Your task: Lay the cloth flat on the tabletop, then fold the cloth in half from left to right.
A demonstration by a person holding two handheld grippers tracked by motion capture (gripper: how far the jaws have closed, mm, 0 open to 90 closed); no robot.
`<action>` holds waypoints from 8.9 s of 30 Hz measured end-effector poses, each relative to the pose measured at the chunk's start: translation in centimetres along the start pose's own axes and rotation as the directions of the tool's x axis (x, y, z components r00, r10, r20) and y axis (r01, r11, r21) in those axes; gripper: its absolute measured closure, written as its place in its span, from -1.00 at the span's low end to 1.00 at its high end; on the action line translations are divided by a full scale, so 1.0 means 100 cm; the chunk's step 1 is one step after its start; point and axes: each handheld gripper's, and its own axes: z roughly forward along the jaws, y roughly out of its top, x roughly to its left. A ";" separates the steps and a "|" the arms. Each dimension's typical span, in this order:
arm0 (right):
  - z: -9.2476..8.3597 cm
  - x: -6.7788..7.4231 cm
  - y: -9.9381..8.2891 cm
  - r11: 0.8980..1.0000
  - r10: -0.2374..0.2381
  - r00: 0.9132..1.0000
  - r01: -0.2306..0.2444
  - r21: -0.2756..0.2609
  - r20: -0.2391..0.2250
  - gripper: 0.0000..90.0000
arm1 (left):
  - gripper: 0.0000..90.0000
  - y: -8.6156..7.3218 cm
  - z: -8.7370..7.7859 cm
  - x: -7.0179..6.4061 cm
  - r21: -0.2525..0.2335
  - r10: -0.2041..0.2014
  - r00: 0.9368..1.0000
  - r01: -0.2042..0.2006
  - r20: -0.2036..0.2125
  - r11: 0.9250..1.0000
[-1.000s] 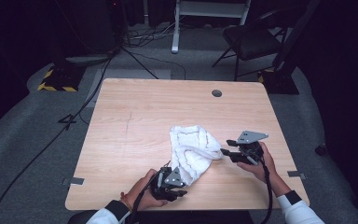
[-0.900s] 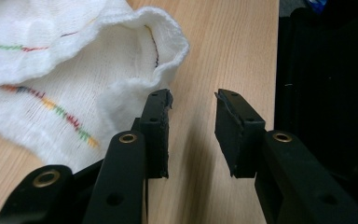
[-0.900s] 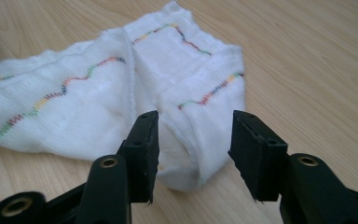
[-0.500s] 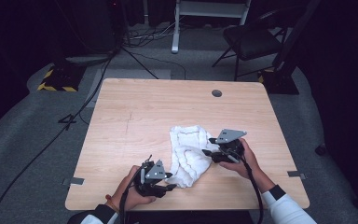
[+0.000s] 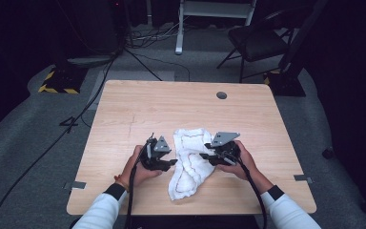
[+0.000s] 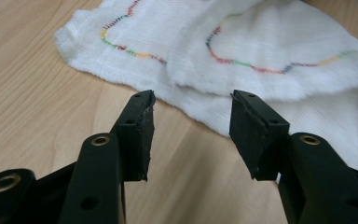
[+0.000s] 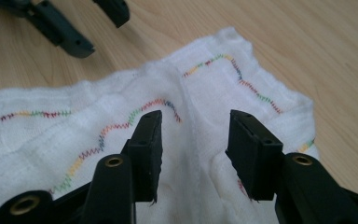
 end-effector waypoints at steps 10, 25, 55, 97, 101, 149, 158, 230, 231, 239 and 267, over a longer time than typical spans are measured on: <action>-0.002 -0.004 -0.015 0.998 -0.024 0.999 0.026 0.049 -0.038 0.92 | 0.14 0.014 0.035 0.005 0.054 0.009 1.000 -0.009 0.009 0.998; -0.062 -0.007 -0.062 0.999 -0.033 0.998 0.031 -0.024 -0.059 0.93 | 0.07 0.012 0.029 0.001 0.052 0.002 1.000 -0.002 0.003 0.999; -0.006 -0.029 -0.032 0.998 0.016 1.000 -0.015 0.056 -0.022 0.25 | -0.41 0.027 0.059 0.050 0.007 -0.165 0.983 0.166 -0.074 0.986; -0.097 -0.082 -0.010 0.957 0.192 0.961 -0.139 -0.255 0.199 0.89 | 0.81 0.071 -0.036 0.042 -0.228 -0.002 0.989 -0.032 -0.145 0.973; -0.117 -0.081 0.002 0.943 0.196 0.958 -0.126 -0.307 0.208 0.89 | 0.81 0.085 -0.063 0.034 -0.276 0.033 0.987 -0.077 -0.159 0.958; -0.102 -0.114 0.036 0.937 0.250 0.942 -0.177 -0.302 0.223 0.88 | 0.81 0.097 -0.029 0.054 -0.229 -0.025 0.976 -0.026 -0.218 0.973; -0.044 -0.148 0.035 0.950 0.283 0.923 -0.232 -0.208 0.262 0.89 | 0.81 0.102 0.013 0.080 -0.164 -0.069 0.957 0.023 -0.281 0.986; -0.077 -0.009 -0.125 0.972 0.179 0.974 -0.197 0.128 0.141 -0.30 | -0.52 -0.036 -0.011 -0.053 0.061 -0.012 1.000 0.012 0.009 0.998; -0.079 -0.008 -0.126 0.972 0.177 0.974 -0.196 0.130 0.145 -0.31 | -0.56 -0.036 -0.014 -0.053 0.049 -0.006 1.000 0.005 0.016 0.999; -0.094 -0.007 -0.123 0.981 0.180 0.967 -0.191 0.044 0.181 -0.32 | -0.57 -0.040 -0.033 -0.038 -0.014 -0.022 1.000 0.022 -0.013 1.000; -0.037 0.023 -0.051 0.999 0.029 0.999 -0.029 -0.025 0.013 -0.12 | -0.51 0.002 0.000 0.061 -0.049 -0.159 0.976 0.154 -0.150 0.987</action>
